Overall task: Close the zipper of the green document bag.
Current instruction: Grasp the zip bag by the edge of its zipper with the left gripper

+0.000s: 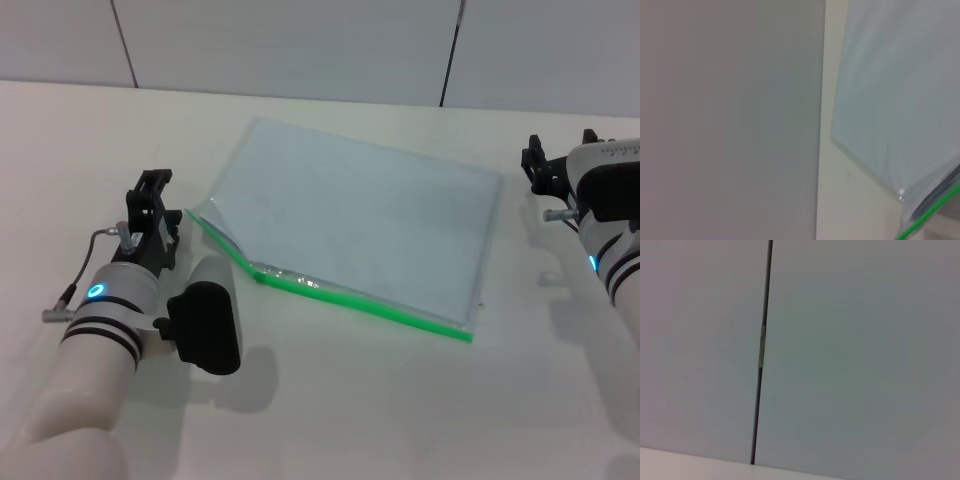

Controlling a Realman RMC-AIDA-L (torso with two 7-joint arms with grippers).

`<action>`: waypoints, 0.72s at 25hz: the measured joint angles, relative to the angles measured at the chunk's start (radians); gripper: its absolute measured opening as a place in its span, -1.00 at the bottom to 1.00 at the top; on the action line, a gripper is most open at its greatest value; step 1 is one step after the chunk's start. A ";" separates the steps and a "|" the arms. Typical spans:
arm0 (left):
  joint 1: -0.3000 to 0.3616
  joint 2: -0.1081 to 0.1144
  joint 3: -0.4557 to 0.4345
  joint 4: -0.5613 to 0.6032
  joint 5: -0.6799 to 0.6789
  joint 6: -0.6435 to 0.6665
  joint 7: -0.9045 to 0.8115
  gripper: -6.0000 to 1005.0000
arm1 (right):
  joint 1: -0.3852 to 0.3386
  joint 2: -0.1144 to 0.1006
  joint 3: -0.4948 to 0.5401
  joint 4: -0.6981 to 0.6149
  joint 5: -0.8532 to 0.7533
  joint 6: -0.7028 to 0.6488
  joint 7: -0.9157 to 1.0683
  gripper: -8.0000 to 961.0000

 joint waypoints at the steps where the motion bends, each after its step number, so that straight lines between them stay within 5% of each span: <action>1: -0.001 0.000 0.000 0.000 0.000 0.002 0.000 0.22 | 0.000 0.000 0.000 0.000 0.000 0.000 0.000 0.40; 18: -0.017 0.000 0.000 -0.002 0.005 0.051 0.007 0.22 | 0.003 0.000 0.000 -0.002 0.000 0.000 0.001 0.40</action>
